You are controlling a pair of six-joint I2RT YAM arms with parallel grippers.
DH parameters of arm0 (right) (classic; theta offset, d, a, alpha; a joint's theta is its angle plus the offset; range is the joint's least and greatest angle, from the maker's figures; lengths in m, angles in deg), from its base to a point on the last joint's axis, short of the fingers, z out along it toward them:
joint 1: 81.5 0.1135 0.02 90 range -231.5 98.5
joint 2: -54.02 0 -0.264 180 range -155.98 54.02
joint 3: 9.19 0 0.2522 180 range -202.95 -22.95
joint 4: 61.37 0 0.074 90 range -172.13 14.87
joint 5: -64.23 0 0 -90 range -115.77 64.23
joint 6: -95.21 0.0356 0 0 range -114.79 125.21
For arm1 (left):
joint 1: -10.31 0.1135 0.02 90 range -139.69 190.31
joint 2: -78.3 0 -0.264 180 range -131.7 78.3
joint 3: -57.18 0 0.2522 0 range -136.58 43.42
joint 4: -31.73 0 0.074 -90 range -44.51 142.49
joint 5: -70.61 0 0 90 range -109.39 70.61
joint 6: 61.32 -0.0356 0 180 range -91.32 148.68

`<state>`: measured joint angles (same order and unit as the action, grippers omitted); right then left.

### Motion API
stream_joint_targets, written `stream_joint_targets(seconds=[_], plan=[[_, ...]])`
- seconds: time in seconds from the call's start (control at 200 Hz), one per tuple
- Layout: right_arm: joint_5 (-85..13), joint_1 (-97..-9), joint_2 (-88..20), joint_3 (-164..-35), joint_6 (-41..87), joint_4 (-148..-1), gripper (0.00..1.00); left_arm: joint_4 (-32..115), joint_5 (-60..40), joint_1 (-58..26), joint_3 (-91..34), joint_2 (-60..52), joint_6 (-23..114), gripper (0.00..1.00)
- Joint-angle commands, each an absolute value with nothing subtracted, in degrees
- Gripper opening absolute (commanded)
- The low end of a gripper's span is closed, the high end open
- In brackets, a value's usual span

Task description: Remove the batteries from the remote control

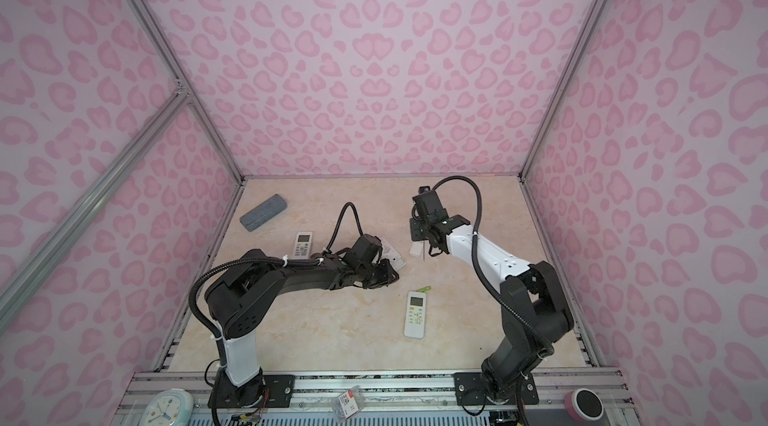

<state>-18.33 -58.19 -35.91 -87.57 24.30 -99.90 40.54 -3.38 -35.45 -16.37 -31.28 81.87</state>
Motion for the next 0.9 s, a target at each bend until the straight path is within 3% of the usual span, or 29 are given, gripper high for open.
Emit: stream_joint_targets(seconds=[0.0,0.14,0.305,0.895], plan=[[-15.5,-59.9,-31.0,-81.8,30.9,-109.1,0.0,41.2,-4.2,-35.5,-17.1,-29.8,79.5,0.23],[-20.6,-60.0,-25.0,-72.9,32.9,-104.6,0.0,41.6,-3.2,-35.3,-17.1,-29.1,78.1,0.23],[-26.1,-58.2,-26.6,-69.0,39.0,-95.7,0.0,42.4,-2.9,-35.1,-15.5,-27.2,76.6,0.23],[-20.5,-53.1,-41.8,-84.4,32.2,-92.2,0.0,45.4,-7.2,-33.4,-8.9,-18.7,74.4,0.23]])
